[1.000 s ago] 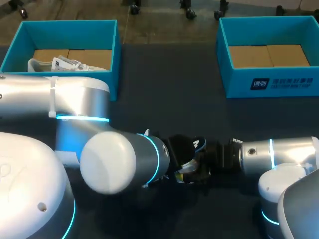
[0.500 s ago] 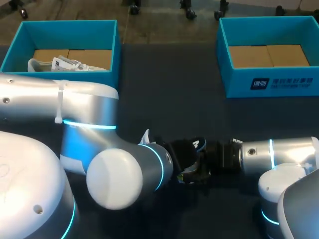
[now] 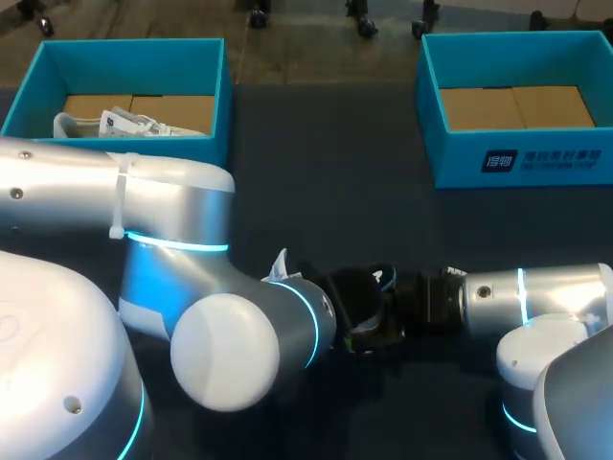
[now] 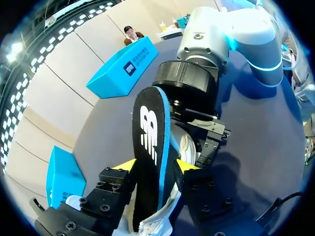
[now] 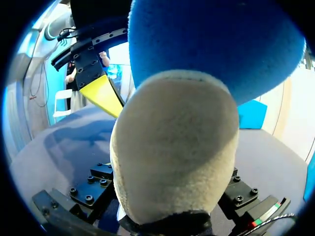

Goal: Take the shoe out of the shoebox, open the shoe tongue, remove and reinsert the insole, then place the shoe into the shoebox

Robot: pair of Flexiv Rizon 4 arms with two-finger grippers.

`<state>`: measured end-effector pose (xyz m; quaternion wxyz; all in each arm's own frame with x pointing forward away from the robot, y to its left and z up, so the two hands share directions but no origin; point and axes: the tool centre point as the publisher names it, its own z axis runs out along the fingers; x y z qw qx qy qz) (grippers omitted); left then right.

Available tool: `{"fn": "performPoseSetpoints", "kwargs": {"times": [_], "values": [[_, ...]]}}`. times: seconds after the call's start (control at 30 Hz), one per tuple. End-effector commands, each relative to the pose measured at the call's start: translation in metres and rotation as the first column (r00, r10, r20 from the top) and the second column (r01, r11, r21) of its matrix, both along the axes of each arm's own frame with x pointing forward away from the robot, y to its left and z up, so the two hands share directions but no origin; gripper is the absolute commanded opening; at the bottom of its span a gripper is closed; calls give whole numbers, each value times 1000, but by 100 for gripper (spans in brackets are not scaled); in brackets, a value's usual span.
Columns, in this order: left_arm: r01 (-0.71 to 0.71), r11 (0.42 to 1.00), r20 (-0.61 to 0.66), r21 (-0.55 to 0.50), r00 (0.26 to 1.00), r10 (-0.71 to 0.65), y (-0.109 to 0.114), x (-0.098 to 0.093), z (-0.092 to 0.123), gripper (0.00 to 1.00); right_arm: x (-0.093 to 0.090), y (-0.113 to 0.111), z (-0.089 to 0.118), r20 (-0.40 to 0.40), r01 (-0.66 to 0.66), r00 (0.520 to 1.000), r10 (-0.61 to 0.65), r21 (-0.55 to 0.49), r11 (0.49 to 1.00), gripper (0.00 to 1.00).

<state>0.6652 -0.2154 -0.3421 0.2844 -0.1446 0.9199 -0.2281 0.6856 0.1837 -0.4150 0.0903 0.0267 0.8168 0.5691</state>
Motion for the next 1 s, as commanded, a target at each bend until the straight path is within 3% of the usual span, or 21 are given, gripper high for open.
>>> {"fn": "performPoseSetpoints", "kwargs": {"times": [0.03, 0.5, 0.6, 0.67, 1.0], "values": [[-8, 1000, 5, 0, 1000, 8, 3, 2, 0, 47, 0, 3, -2, 1, 1, 1000, -1, -3, 1000, 0], [-3, 1000, 12, 8, 1000, 3, 2, 9, -14, 41, 0, 3, -2, 1, 1, 1000, -1, -3, 1000, 0], [1, 1000, 13, 4, 1000, -1, 3, 10, -15, 25, 0, 3, -2, 1, 1, 1000, -1, -3, 1000, 0], [1, 1000, 13, 3, 1000, -1, 2, 12, -17, 2, 0, 3, -2, 1, 1, 1000, -1, -3, 1000, 0], [11, 999, -44, -37, 999, -12, 3, 16, -5, 0, 0, 3, -2, 1, 1, 1000, -1, -3, 1000, 0]]}}
